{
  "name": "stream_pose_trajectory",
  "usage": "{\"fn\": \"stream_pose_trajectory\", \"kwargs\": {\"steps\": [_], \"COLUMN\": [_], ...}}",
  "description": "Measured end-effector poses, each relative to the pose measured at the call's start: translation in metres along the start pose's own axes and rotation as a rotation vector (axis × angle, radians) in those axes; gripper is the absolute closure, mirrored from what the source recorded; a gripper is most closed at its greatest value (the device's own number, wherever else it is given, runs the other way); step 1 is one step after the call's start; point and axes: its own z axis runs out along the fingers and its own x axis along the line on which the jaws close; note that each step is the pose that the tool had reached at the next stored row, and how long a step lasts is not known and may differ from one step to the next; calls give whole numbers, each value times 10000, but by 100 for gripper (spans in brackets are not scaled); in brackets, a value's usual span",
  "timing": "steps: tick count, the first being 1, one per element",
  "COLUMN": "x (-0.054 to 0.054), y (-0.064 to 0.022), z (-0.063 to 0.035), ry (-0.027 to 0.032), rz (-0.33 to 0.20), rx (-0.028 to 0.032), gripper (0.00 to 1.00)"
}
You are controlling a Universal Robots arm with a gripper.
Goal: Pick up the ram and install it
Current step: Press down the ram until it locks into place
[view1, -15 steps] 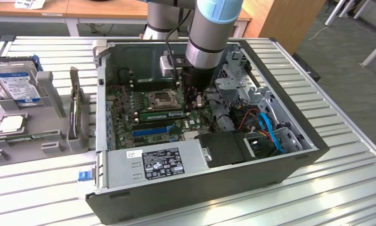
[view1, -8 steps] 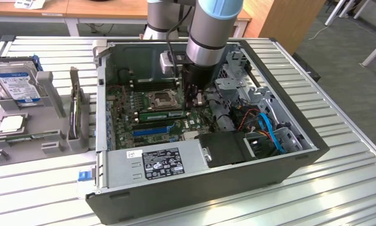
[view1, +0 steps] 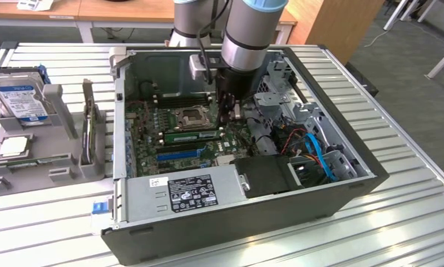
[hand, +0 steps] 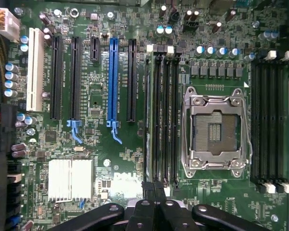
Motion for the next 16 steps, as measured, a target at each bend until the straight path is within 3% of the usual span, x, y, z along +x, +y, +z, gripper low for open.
{"fn": "stream_pose_trajectory", "kwargs": {"steps": [10, 16], "x": [-2, -1], "y": [3, 131], "z": [-30, -25], "ry": [0, 1], "rz": [0, 0], "rx": [-4, -4], "gripper": [90, 90]}}
